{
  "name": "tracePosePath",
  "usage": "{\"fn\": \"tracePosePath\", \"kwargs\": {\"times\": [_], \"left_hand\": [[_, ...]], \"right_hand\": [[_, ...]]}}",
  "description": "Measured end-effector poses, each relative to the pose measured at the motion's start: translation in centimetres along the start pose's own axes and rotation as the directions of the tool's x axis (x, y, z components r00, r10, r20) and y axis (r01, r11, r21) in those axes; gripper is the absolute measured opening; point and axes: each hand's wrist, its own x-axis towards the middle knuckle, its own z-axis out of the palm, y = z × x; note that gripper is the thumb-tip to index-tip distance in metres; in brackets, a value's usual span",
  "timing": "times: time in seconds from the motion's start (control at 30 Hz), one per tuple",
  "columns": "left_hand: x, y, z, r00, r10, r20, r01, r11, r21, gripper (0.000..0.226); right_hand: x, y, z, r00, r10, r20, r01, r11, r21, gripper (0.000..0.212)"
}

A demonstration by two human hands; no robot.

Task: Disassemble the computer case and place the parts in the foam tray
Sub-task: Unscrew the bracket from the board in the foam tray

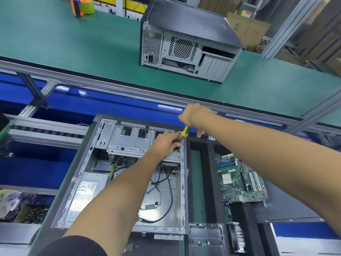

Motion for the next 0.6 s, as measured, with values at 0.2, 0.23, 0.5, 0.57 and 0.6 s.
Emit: {"fn": "tracePosePath", "kwargs": {"times": [0.2, 0.23, 0.5, 0.57, 0.6], "left_hand": [[0.1, 0.0, 0.0, 1.0, -0.003, 0.007, 0.004, 0.999, -0.036, 0.011], [0.1, 0.1, -0.1, 1.0, -0.006, 0.01, 0.006, 0.999, -0.032, 0.011], [0.9, -0.4, 0.2, 0.998, 0.019, 0.061, -0.022, 0.999, 0.044, 0.011], [0.9, -0.2, 0.3, 0.997, 0.05, 0.053, -0.057, 0.989, 0.137, 0.015], [0.9, -0.1, 0.3, 0.997, 0.072, 0.033, -0.076, 0.984, 0.164, 0.012]], "right_hand": [[0.0, 0.2, -1.5, 0.969, -0.007, 0.248, 0.011, 1.0, -0.012, 0.015], [-0.1, 0.2, -1.5, 0.975, -0.073, 0.211, 0.098, 0.989, -0.108, 0.008], [1.2, 2.9, -1.1, 0.457, -0.794, 0.401, 0.702, 0.045, -0.711, 0.028], [1.7, 3.7, -1.5, 0.413, -0.805, 0.427, 0.696, -0.024, -0.718, 0.036], [1.8, 3.8, -1.4, 0.462, -0.816, 0.348, 0.683, 0.077, -0.726, 0.037]]}}
